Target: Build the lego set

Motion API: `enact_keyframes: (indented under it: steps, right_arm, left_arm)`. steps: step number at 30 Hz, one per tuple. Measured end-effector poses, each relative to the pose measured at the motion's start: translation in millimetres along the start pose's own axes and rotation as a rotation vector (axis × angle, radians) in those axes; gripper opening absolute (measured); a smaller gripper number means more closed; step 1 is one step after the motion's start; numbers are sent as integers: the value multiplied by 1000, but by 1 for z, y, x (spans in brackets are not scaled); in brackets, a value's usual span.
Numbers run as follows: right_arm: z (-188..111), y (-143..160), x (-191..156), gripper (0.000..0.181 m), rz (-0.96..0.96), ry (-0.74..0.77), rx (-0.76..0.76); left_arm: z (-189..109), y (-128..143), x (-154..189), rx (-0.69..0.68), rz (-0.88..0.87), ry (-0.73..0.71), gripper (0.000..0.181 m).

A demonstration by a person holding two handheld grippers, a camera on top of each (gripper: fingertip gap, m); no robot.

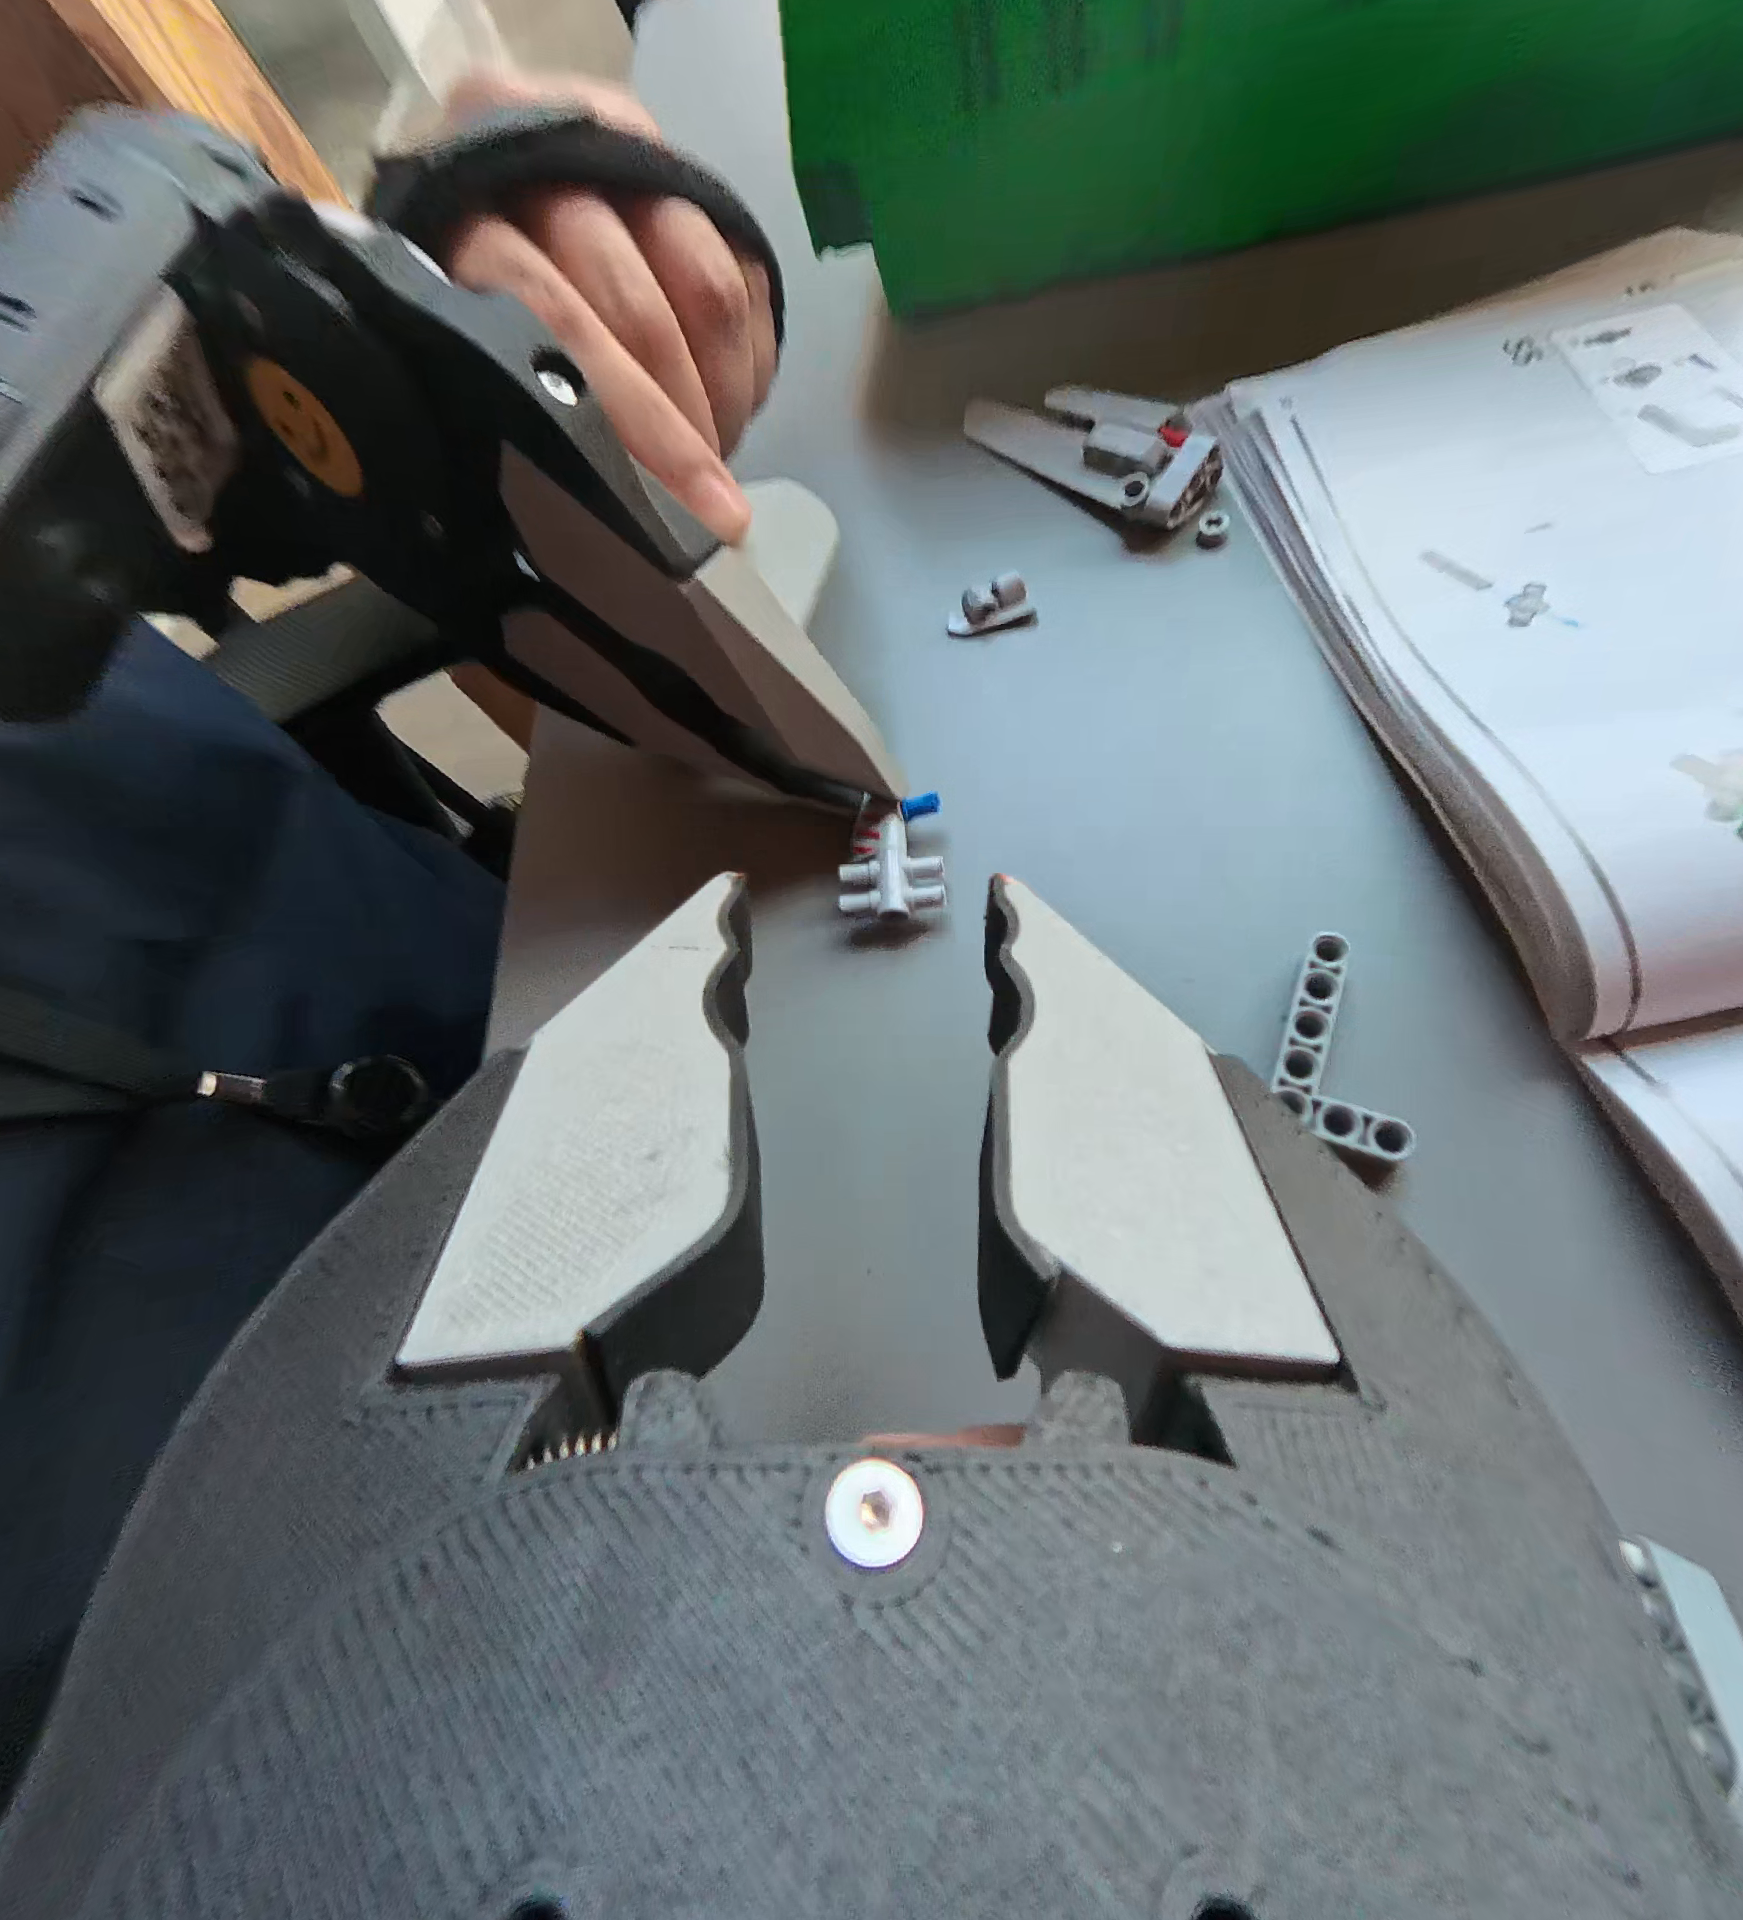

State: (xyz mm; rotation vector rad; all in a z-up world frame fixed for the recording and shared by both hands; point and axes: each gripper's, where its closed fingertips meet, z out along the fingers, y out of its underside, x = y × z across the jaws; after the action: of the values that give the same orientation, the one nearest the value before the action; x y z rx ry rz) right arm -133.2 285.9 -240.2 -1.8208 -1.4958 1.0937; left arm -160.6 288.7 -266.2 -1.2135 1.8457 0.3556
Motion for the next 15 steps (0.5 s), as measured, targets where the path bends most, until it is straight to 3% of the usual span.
enact_keyframes:
  steps: [5, 11, 15]
  right_arm:
    - [20, 17, 6, 43, -73, 103, -134]
    - [23, 17, 4, 22, -72, 81, -142]
    - [22, 17, 2, 25, -54, 56, -139]
  left_arm:
    - [1, -3, 1, -17, 36, 20, 3]
    - [5, -3, 0, -24, 50, 35, 2]
    - [6, -2, -1, -30, 83, 7, 2]
